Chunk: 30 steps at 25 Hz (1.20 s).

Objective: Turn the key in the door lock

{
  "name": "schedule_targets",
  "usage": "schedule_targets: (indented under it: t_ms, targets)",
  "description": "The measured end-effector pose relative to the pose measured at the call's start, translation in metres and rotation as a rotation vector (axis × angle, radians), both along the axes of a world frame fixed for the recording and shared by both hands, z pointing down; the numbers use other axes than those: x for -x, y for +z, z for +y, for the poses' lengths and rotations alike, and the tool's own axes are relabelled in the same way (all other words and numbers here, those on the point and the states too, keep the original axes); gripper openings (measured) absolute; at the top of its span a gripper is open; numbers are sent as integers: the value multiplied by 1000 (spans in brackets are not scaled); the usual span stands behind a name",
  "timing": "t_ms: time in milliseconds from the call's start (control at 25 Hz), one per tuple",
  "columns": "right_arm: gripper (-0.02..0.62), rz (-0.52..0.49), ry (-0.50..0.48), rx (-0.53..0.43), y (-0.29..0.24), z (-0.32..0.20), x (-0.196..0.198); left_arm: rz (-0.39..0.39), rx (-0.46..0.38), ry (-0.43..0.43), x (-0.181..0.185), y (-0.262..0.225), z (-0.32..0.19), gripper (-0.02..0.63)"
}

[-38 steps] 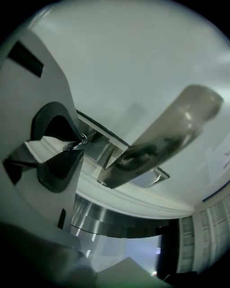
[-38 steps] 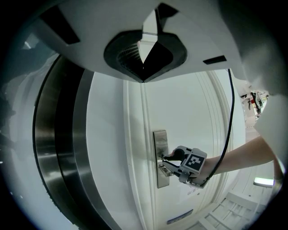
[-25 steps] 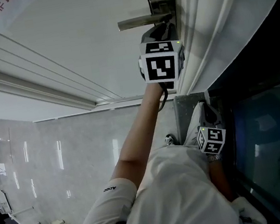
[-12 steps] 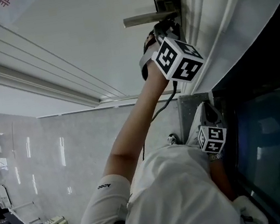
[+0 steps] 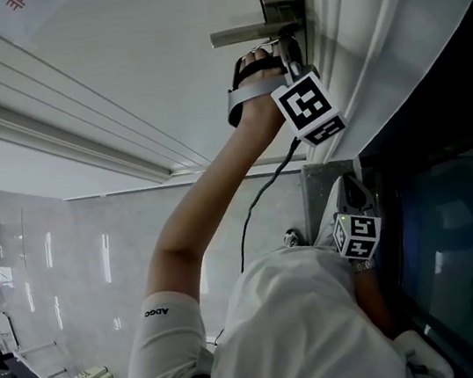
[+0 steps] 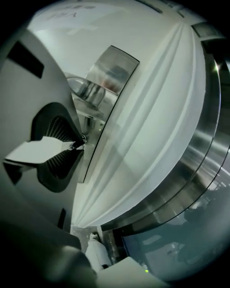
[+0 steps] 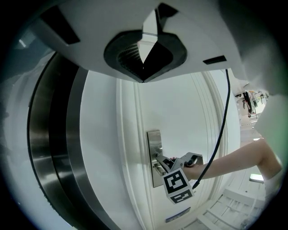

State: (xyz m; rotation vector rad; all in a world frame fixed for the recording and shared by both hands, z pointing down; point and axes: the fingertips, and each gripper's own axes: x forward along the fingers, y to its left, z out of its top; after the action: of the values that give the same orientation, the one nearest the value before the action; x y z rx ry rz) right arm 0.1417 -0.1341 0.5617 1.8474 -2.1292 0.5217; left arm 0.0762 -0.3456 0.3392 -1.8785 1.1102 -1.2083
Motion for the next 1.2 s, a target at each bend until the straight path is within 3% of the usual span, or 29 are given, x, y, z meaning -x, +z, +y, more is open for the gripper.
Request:
schedule_targets:
  t_ms: [120,360,480,560,600,640,680,760,840,920,1080,1120,1200]
  targets:
    - [2,3,8,-2,0,1,-2,-65,-29,23,0,1,0,63]
    - [2,8,8,5,-1,6,-3,115,-47,59,3,-3,7,63]
    - [2,10,22,17,2,7,-10,180,-101,63,3,-6,12,141]
    - [2,14,25,20,3,8,-12,219,-106,47,8,-3,15,150]
    - [2,18,25,23,3,8,-12,287,-91,40,11,-2,17,150]
    - [2,21,23,26,4,9,-12,408,-63,38,14,-2,20,149]
    - [2,23,19,29,5,9,-12,583,-18,44,16,-5,24,149]
    - [2,28,8,35,6,9,-11,1044,147,74,20,-11,31,149]
    - [2,32,-1,38,7,9,-9,1498,375,95,21,-14,33,150]
    - [2,34,-6,39,7,9,-8,1849,553,91,25,-16,30,149]
    - [2,38,-8,45,8,9,-10,2481,909,17,29,-9,19,149]
    - [2,39,-6,47,9,9,-12,2602,984,-5,29,-5,15,149]
    - [2,41,0,50,9,10,-14,2695,1037,-19,29,-3,10,149]
